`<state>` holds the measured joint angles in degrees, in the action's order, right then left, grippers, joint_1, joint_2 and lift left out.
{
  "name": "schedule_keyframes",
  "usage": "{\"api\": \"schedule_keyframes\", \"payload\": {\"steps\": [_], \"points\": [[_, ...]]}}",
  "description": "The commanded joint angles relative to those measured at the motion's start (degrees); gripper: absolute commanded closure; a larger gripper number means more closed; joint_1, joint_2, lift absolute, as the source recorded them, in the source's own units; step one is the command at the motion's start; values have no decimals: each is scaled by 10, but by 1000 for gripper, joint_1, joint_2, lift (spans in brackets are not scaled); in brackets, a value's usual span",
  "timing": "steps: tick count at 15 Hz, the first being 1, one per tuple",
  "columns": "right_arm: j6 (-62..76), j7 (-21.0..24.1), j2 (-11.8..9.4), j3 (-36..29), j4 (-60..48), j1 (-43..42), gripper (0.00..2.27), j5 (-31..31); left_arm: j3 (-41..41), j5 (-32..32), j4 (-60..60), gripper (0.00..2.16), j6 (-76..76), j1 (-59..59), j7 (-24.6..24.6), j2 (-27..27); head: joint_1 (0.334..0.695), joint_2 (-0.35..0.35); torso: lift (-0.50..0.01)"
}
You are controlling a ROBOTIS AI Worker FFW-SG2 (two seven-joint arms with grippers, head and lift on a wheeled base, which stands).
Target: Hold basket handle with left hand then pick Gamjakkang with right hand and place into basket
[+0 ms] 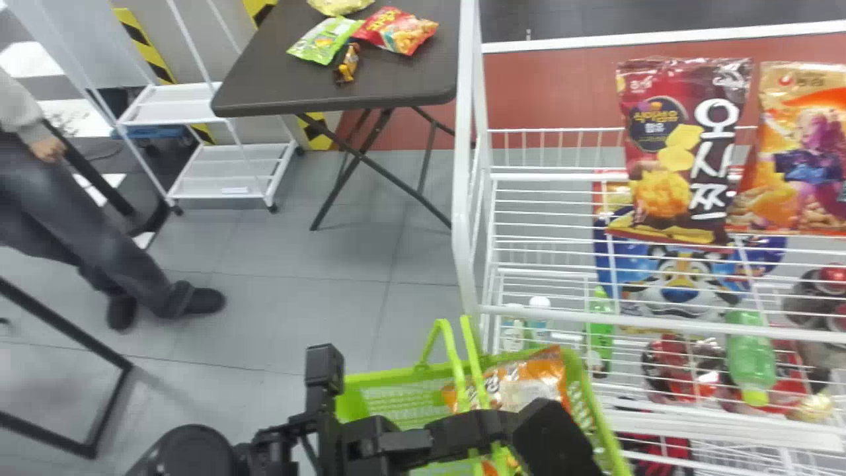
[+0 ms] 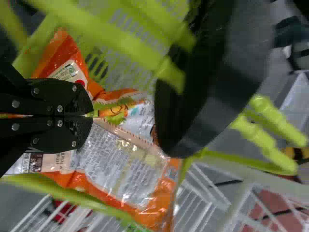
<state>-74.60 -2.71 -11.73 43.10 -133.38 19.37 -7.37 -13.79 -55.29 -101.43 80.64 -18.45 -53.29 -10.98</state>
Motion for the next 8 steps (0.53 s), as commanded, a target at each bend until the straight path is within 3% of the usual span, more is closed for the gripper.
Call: {"api": "schedule_keyframes", "payload": {"steps": [1,4,8], "points": [[24,1,-3,1,-10,6,-2,-14,-1,0,0,2145,0,0,-1,0,695,284,-17],[-22,0,-20,0,-44,15,60,-63,-4,-1,0,2145,0,0,-1,0,695,280,-17],[42,-1,-36,-64,-76,59,73,-74,-3,0,2,2145,-5,0,-1,1,695,177,-17]]}}
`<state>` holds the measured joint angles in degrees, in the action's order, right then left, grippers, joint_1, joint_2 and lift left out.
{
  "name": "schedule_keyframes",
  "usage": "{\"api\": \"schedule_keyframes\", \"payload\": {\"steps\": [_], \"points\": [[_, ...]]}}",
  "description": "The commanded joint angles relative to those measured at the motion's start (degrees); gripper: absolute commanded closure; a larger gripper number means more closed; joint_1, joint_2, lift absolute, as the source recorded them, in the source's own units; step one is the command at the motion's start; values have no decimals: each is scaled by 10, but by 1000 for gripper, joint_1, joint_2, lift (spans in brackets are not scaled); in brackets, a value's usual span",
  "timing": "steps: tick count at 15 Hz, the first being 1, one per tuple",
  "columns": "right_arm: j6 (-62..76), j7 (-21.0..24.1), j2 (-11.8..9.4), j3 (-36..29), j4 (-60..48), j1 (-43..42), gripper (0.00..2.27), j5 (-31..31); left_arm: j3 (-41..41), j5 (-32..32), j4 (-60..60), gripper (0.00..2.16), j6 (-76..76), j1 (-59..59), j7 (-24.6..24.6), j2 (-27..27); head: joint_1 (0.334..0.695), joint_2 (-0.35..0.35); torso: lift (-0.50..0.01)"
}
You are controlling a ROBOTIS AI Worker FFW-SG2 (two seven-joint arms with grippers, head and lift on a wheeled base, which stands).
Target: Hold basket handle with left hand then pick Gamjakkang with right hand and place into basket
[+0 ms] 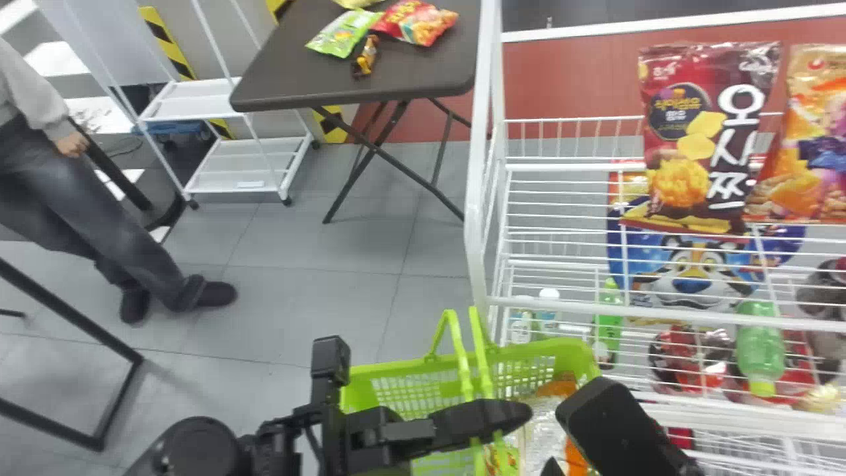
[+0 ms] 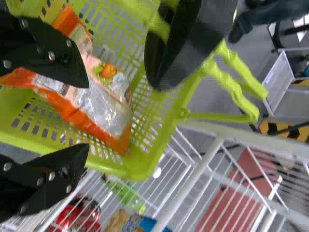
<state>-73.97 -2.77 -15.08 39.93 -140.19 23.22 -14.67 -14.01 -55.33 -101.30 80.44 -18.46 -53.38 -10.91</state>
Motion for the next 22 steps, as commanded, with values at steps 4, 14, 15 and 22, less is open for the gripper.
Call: {"api": "schedule_keyframes", "payload": {"steps": [4,14,15,22], "points": [[171,18,11,-147,-13,62,76,5,-1,0,6,2145,-5,0,-1,0,695,89,-17],[742,-3,95,-369,192,143,66,128,-1,0,8,2145,-12,0,3,2,695,-117,-17],[777,-15,99,-376,213,148,80,133,-1,0,8,2145,-12,0,3,2,695,-131,-17],[867,-37,114,-380,253,169,90,154,-1,0,6,2145,-10,0,0,3,695,-166,-17]]}}
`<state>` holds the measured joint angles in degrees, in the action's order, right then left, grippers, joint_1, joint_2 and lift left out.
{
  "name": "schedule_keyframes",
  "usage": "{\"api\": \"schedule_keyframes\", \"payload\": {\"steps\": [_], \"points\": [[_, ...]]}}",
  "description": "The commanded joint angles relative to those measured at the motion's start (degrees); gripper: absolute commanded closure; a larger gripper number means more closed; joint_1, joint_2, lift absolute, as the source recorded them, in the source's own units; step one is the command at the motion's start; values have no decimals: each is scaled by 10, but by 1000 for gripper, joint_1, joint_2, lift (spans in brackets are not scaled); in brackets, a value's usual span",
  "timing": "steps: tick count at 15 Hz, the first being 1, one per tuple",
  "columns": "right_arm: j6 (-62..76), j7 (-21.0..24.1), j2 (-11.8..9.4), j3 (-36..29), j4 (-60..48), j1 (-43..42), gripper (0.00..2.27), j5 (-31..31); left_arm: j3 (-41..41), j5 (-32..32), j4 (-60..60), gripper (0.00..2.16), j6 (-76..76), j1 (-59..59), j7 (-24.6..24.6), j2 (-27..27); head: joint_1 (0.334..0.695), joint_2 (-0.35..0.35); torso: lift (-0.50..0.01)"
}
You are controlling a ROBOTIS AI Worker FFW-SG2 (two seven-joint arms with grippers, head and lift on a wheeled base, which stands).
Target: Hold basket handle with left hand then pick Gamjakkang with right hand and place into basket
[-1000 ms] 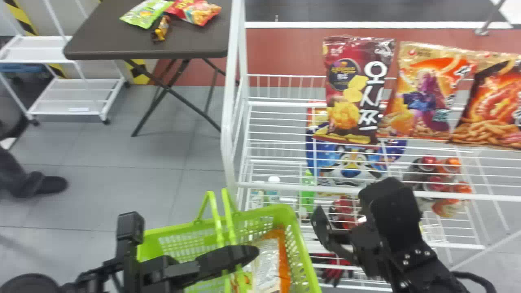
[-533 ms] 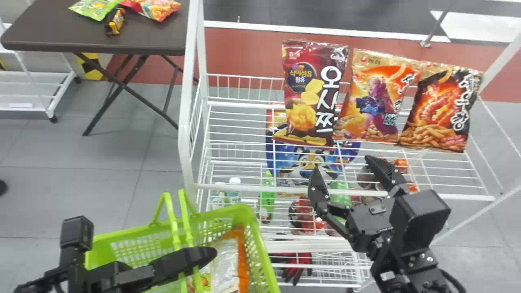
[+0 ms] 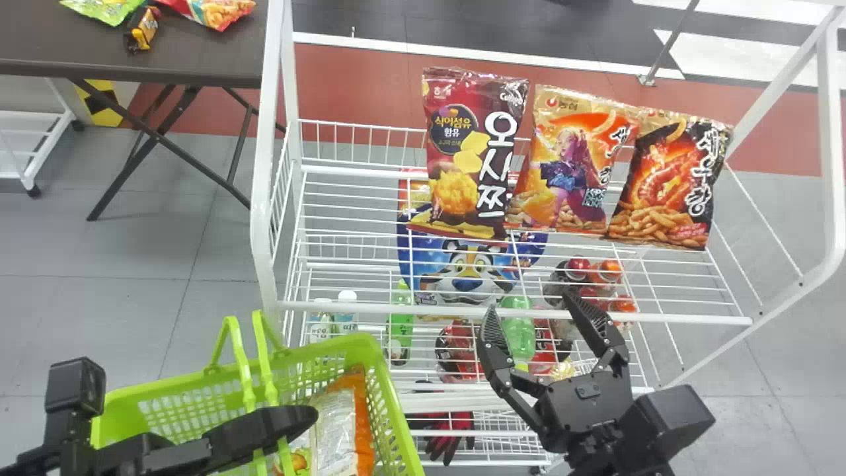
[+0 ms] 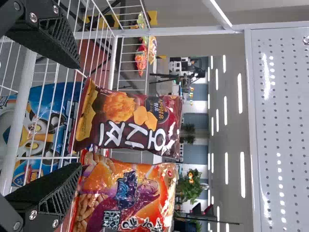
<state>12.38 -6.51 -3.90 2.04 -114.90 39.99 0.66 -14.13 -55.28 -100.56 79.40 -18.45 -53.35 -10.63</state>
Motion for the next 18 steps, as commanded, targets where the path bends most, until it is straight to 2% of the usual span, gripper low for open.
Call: {"api": "schedule_keyframes", "payload": {"steps": [1,18], "points": [[3,0,3,-3,1,3,90,2,1,0,-2,2145,0,0,1,0,695,-167,-17],[30,-10,3,-7,13,5,90,12,1,-2,-7,2145,0,1,8,0,695,-179,-17]]}}
